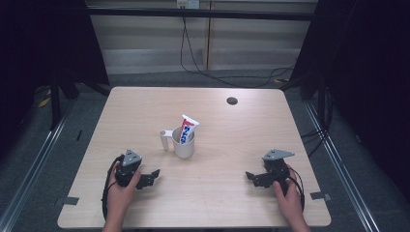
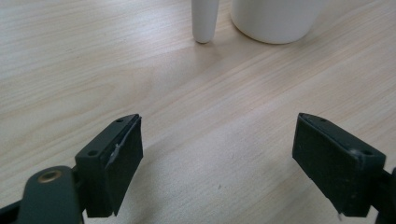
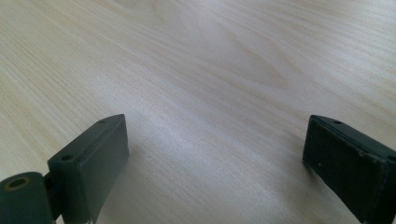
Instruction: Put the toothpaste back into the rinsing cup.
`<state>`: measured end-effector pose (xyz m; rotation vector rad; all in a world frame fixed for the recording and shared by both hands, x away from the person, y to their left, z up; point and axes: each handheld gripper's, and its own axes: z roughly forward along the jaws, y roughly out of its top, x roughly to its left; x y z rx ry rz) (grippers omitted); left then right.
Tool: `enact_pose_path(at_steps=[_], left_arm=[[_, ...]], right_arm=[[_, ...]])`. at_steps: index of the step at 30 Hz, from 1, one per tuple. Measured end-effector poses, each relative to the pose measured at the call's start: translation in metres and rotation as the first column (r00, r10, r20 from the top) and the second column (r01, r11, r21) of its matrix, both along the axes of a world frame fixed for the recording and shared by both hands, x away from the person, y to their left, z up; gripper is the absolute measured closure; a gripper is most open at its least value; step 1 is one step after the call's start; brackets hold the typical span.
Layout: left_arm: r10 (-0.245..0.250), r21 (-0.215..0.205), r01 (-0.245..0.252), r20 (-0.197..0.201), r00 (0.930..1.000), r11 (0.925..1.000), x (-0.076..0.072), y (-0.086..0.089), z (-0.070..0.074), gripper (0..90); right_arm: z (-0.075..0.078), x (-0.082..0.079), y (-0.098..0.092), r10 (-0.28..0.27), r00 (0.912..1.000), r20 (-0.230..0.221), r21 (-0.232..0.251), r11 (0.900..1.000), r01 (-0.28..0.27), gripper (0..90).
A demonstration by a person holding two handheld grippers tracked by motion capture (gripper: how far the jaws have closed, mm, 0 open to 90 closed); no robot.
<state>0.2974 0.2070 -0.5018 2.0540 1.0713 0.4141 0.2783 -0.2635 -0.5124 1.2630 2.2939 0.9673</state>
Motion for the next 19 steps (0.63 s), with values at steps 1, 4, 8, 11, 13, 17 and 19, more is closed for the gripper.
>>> enact_pose_path(at_steps=[1, 4, 8, 11, 13, 17, 19], left_arm=[[-0.001, 0.003, 0.001, 0.001, 1.0, 1.0, -0.0001, -0.0001, -0.0003, 16.5], [-0.004, 0.013, 0.004, 0.0, 1.0, 0.9999, -0.0003, -0.0016, -0.0018, 16.5], [-0.006, 0.033, 0.006, 0.002, 1.0, 0.9994, -0.0003, -0.0025, -0.0036, 16.6], [-0.009, 0.041, 0.01, -0.003, 1.0, 0.9991, -0.0003, -0.0024, -0.0044, 16.5], [-0.008, 0.037, 0.008, -0.002, 1.0, 0.9993, -0.0003, -0.0023, -0.0046, 16.5], [-0.006, 0.031, 0.006, -0.006, 1.0, 0.9995, -0.0004, -0.0018, -0.0043, 16.5], [-0.008, 0.033, 0.008, -0.001, 1.0, 0.9994, -0.0005, -0.0017, -0.0041, 16.5]], right_arm=[[0.0, 0.0, 0.0, 0.0, 1.0, 0.0, 0.0, 1.0, 0.0, 6.2], [0.0, 0.0, 0.0, 0.0, 1.0, 0.0, 0.0, 1.0, 0.0, 6.2], [0.0, 0.0, 0.0, 0.0, 1.0, 0.0, 0.0, 1.0, 0.0, 6.2], [0.0, 0.0, 0.0, 0.0, 1.0, 0.0, 0.0, 1.0, 0.0, 6.2], [0.0, 0.0, 0.0, 0.0, 1.0, 0.0, 0.0, 1.0, 0.0, 6.3], [0.0, 0.0, 0.0, 0.0, 1.0, 0.0, -0.001, 1.0, 0.0, 6.3], [0.0, 0.0, 0.0, 0.0, 1.0, 0.001, 0.0, 1.0, 0.0, 6.3]])
